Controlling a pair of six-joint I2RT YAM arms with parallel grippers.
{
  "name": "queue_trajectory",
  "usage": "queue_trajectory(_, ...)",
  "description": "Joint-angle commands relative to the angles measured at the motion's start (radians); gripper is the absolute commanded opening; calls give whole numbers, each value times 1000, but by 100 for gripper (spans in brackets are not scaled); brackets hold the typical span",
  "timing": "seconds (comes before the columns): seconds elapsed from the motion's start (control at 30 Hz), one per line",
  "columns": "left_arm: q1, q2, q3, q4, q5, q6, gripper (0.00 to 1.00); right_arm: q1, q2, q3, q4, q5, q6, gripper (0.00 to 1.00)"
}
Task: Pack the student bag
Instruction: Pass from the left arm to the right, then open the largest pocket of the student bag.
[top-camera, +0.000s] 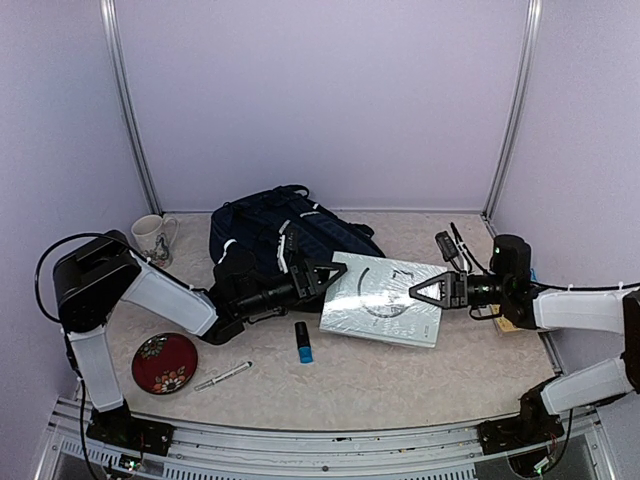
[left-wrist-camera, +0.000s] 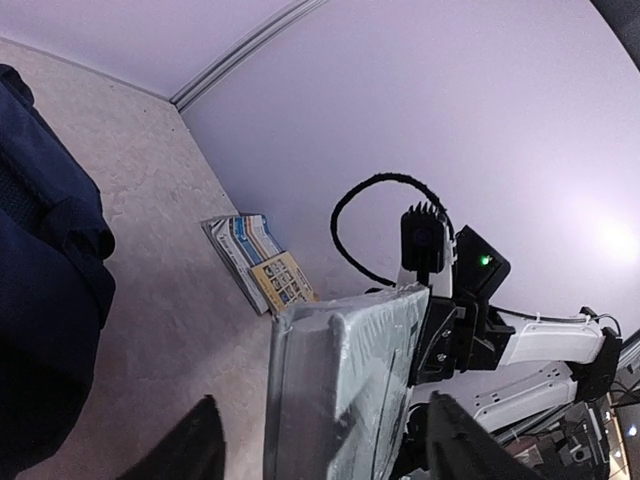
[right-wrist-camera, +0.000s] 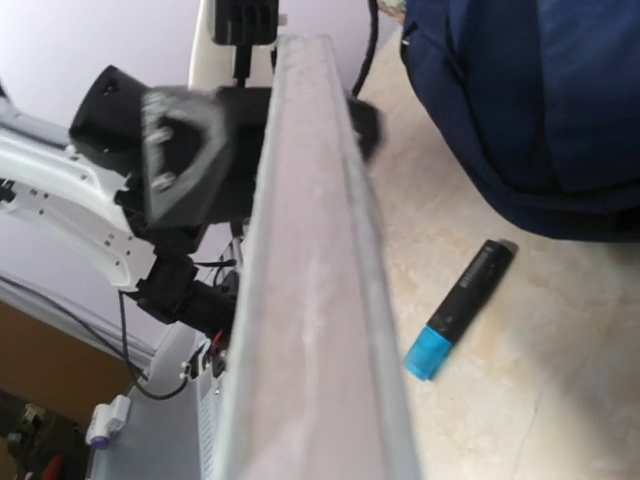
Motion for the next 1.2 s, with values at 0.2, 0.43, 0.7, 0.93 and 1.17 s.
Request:
queue_trajectory(0.2, -34, -156, 289, -779, -119, 514, 95, -149, -268, 200, -471, 261, -82, 0)
queue_trajectory(0.43, -111, -8, 620, -1363, -468, 924, 99, -212, -358, 288, -723, 492, -154, 0)
queue_trajectory(0.7, -164, 254, 835, -1636, -810, 1143, 99, -214, -359, 283, -735, 476, -157, 0)
queue_trajectory(0.93, -129, 260, 829, -1635, -859, 1178, 99, -214, -366, 277, -744, 475, -165, 0)
queue_trajectory(1.17, -110, 244, 799, -1601, -962, 1247, 88, -214, -363, 275, -717, 450, -153, 0)
